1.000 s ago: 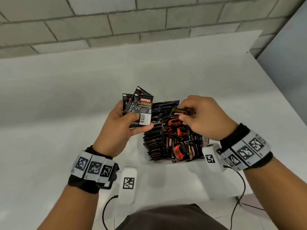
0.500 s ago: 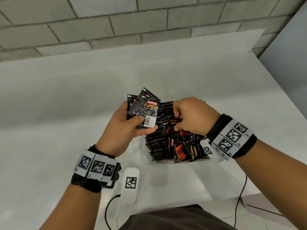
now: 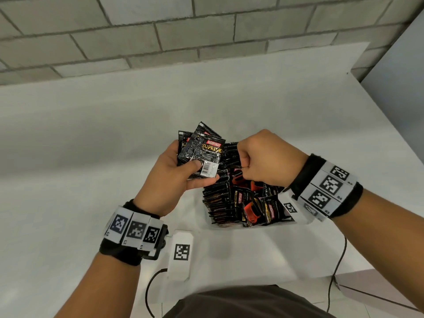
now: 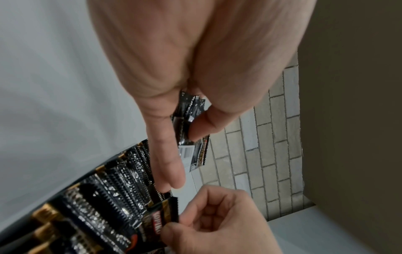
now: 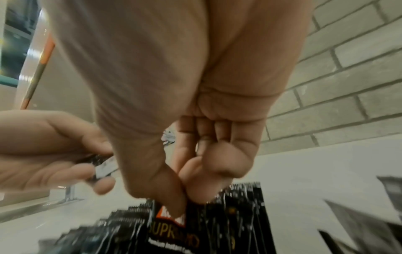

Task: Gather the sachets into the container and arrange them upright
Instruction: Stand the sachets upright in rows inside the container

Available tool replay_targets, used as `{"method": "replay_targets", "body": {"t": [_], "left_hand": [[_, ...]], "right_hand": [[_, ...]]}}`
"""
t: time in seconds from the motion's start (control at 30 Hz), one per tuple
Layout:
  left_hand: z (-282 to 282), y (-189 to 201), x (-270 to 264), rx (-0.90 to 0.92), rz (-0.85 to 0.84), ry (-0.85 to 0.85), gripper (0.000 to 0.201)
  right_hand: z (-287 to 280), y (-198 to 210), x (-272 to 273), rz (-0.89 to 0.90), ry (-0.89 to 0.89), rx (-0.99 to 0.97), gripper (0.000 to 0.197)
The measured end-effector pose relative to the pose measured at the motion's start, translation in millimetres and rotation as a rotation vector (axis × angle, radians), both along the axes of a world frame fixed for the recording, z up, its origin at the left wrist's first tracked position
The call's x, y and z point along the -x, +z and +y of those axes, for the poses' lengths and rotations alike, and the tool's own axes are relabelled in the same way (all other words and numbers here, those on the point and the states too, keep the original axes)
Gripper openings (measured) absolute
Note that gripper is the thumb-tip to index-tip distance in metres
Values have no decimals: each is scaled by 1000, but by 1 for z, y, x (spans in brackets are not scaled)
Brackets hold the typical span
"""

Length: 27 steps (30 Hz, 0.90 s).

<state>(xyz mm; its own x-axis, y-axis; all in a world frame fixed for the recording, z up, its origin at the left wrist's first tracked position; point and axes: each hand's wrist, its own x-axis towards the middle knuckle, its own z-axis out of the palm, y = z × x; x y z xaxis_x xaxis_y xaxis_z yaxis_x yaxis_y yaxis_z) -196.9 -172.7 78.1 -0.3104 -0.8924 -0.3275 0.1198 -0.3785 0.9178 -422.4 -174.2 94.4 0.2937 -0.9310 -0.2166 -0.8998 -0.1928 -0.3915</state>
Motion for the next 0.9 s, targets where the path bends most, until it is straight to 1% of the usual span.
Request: {"method": "replay_targets", "body": {"t": [0.1,0.3,0.43,0.53,0.7,0.77,0.83,0.9], "left_hand": [[0,-1,0,1,-2,-6,38],[-3,-1,-1,4,-10,-6,37],[-2,0,-2,1,-2,-11,37],[-2,0,-2,-8,11,-11,37],[-1,2,-1,-6,4,-17,37],[-2,4,0,-4,8,-15,38],[-2,5,1,1,13,-19,39],[-1,6,4,-4,20,-38,41]], "right_hand": [[0,-7,-5,27,23,-73,12],[-5,-2,-2,-51,78,-66,7],[-4,0,-1,-45,98,-108,8],[-6,-6,1,-31,46,-82,9],[-13,-6,0,-39,-6,-75,22],[-12,-1,4,-69,-29,-81,31],[-10,9,10,-144,-69,-57,27],[-5,19,14,-258,-126,27,21]]}}
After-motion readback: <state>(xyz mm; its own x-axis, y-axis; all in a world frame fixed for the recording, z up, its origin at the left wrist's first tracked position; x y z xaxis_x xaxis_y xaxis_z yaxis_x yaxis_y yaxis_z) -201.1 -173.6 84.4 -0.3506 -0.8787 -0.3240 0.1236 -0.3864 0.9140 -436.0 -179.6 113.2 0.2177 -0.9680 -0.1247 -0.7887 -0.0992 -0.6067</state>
